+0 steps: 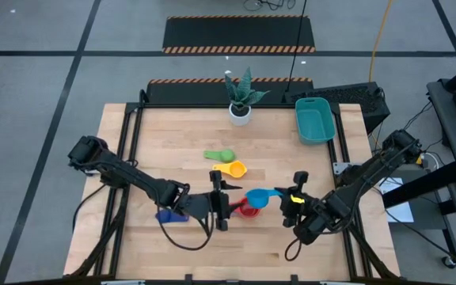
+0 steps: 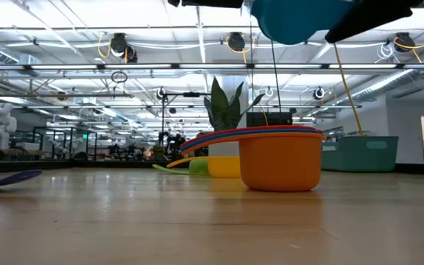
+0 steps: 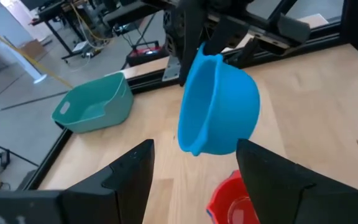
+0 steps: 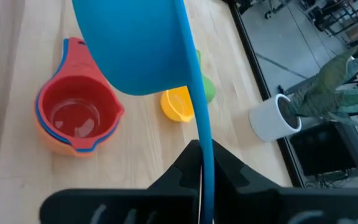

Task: Nest measuring cups in basket
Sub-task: Stack the light blue measuring cup on top of the red measuring cup

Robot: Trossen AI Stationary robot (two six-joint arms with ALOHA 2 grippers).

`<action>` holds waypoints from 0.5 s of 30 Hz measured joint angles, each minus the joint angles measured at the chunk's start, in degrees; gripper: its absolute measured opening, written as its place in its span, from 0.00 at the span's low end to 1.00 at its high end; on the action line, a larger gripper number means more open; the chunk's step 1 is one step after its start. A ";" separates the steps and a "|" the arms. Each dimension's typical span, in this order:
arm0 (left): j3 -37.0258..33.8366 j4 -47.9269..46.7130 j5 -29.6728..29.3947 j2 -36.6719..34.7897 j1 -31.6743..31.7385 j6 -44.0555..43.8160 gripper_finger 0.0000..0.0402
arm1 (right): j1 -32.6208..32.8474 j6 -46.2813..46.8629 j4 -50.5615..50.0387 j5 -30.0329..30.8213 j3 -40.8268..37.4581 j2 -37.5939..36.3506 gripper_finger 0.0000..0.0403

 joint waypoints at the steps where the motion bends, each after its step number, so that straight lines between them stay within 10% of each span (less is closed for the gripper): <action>1: 0.00 0.02 0.00 0.00 -0.16 0.38 0.57 | 0.00 -0.02 0.14 0.00 0.00 0.00 0.00; 15: -0.79 0.48 0.67 0.00 -0.20 4.19 0.51 | -0.02 -6.87 9.13 -0.30 0.00 0.00 0.00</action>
